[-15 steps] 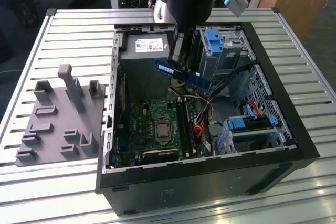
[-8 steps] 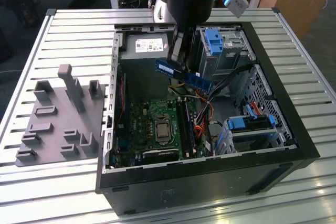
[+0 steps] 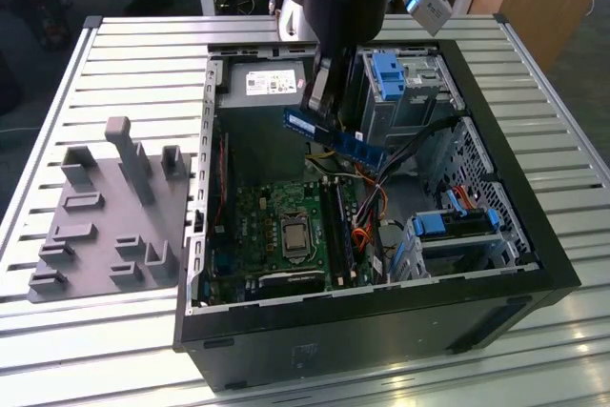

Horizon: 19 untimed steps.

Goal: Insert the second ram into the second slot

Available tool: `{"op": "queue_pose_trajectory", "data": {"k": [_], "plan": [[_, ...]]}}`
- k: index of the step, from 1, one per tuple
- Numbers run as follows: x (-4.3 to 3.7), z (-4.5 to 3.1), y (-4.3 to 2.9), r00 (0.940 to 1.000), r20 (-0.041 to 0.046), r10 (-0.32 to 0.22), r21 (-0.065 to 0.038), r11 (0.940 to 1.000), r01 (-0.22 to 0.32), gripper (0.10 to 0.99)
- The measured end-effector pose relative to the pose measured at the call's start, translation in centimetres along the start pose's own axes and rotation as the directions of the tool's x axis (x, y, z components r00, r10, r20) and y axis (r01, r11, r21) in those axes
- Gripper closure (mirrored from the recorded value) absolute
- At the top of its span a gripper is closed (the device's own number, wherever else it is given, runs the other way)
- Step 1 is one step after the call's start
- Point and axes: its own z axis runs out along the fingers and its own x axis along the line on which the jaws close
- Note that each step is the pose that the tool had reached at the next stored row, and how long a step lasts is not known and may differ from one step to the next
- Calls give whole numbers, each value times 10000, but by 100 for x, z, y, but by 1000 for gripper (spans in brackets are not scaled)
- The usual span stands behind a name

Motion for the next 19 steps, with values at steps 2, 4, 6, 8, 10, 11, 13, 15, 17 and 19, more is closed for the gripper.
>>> {"op": "queue_pose_trajectory", "data": {"k": [2, 4, 6, 8, 10, 11, 13, 15, 17, 19], "plan": [[0, -1, 0, 9999, 4, 129, 1, 9999, -129, 949], [0, -1, 0, 9997, 8, 244, 2, 9997, -244, 949], [0, 0, 0, 9994, 11, 335, 3, 9994, -335, 949], [0, 0, 0, 9990, 15, 439, 4, 9990, -439, 949], [0, 0, 0, 9985, 19, 547, 4, 9985, -547, 949], [0, 0, 0, 9982, 21, 603, 4, 9982, -603, 949], [0, 0, 0, 9975, 25, 709, 6, 9975, -709, 949], [0, 0, 0, 9965, 28, 834, 7, 9965, -834, 949], [0, 0, 0, 9953, 33, 972, 8, 9953, -972, 949], [0, -1, 0, 9938, 38, 1115, 9, 9938, -1115, 949]]}}
